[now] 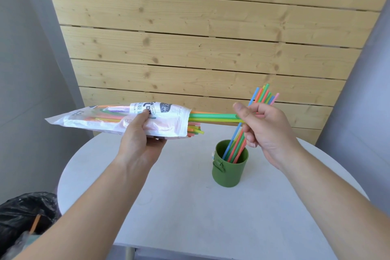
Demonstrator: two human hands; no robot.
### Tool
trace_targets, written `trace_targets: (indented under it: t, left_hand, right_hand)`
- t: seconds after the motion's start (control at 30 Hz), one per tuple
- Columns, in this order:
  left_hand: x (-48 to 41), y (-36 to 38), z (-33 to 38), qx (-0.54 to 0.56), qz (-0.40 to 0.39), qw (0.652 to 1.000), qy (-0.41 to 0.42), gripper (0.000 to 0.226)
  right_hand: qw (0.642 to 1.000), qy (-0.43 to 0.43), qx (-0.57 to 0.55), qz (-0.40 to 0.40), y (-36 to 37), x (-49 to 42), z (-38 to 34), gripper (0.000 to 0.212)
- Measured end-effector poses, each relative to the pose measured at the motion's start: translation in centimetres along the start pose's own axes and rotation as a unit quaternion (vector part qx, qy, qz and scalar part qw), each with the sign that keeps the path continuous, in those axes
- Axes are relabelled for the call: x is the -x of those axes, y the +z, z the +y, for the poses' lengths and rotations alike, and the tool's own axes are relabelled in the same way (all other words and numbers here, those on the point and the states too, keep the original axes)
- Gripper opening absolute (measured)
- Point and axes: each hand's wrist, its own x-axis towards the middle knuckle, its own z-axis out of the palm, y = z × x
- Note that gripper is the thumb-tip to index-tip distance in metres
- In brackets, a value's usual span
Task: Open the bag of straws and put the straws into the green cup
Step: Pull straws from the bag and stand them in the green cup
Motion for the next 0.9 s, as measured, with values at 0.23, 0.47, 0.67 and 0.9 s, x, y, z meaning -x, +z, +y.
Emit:
trace_targets:
  t: [0.23,0.47,0.67,0.9]
  left_hand:
    - [-0.09,-0.08,0.08,-0.01,-0.014,1.0,0.013,0.027]
    - [-0.11,-0.15,0.1,-0.001,-0.013,1.0,0.011,0.023]
    - [-0.2,-0.24,-0.1,-0.005,-0.017,1.0,0.013,0.027]
    - [-0.22,-0.3,-0.26,-0.011,-0.024,1.0,0.011,0.021]
  right_hand:
    - [0.998,0.045,-0.013,-0.029,0.25,0.38,-0.2,0.025]
    - [0.997,0.048,-0.043,-0.053,0.16,0.44,-0.32,0.007]
    - [0.994,0.059,-0.058,-0.065,0.15,0.44,-0.25,0.017]
    - [0.998,0.042,-0.015,-0.052,0.23,0.42,0.2,0.015]
